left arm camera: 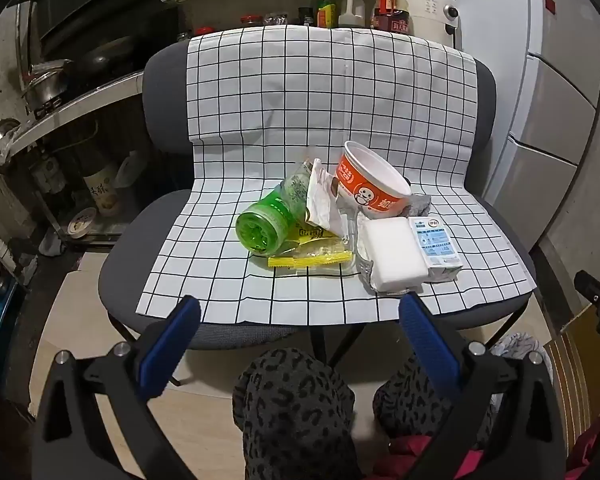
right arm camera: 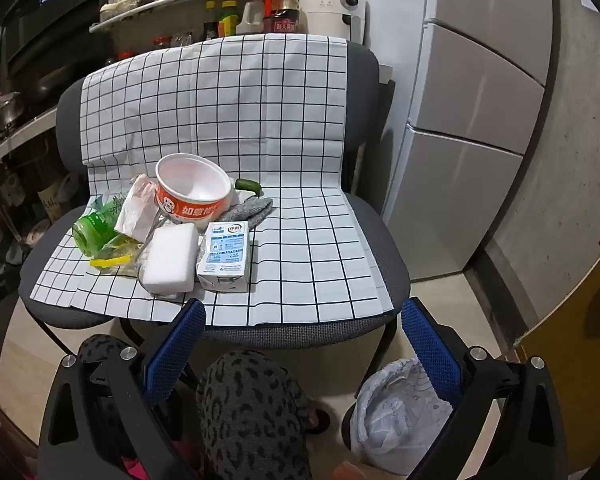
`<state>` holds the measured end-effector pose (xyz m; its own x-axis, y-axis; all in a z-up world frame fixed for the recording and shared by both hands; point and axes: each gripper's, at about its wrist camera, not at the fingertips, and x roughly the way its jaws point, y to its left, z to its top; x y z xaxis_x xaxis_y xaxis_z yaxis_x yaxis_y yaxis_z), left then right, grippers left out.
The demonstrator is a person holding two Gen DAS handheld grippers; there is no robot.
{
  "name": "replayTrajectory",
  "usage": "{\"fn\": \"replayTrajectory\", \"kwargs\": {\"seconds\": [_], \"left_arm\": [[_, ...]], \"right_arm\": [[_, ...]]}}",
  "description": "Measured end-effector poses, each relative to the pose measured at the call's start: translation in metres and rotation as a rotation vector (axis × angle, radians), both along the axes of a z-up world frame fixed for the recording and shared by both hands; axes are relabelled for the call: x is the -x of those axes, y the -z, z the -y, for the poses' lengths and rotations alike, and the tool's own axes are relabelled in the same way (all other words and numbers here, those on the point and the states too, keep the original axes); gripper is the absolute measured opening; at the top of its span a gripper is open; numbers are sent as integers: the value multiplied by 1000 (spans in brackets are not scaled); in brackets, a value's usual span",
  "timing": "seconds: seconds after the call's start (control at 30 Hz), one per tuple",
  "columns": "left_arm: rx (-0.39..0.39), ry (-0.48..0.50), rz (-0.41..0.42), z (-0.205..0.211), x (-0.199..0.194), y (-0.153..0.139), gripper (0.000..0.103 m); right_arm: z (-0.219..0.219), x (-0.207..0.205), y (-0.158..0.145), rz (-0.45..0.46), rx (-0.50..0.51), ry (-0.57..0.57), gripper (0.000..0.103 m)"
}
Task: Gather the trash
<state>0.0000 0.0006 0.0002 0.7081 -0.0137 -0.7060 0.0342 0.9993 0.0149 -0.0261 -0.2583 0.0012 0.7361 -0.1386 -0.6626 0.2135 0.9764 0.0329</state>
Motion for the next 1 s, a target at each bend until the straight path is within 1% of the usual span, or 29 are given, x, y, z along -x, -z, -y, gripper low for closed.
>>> {"fn": "replayTrajectory", "kwargs": {"seconds": [0.3, 0.33, 0.53, 1.0], "left_arm": [[-2, 5, -2, -4, -5, 0, 96], [-7, -8, 8, -2, -1, -5, 96], [-4, -17, 15, -6, -1, -3, 96], [1, -17, 16, -9, -2, -7, 96]], "right_arm": [[-1, -1, 0, -4, -5, -1, 97], [-1, -1, 0, -5, -5, -1, 97], [-3, -1, -1, -4, -3, 1, 97], [-6, -2, -1, -5, -5, 2, 97]]}}
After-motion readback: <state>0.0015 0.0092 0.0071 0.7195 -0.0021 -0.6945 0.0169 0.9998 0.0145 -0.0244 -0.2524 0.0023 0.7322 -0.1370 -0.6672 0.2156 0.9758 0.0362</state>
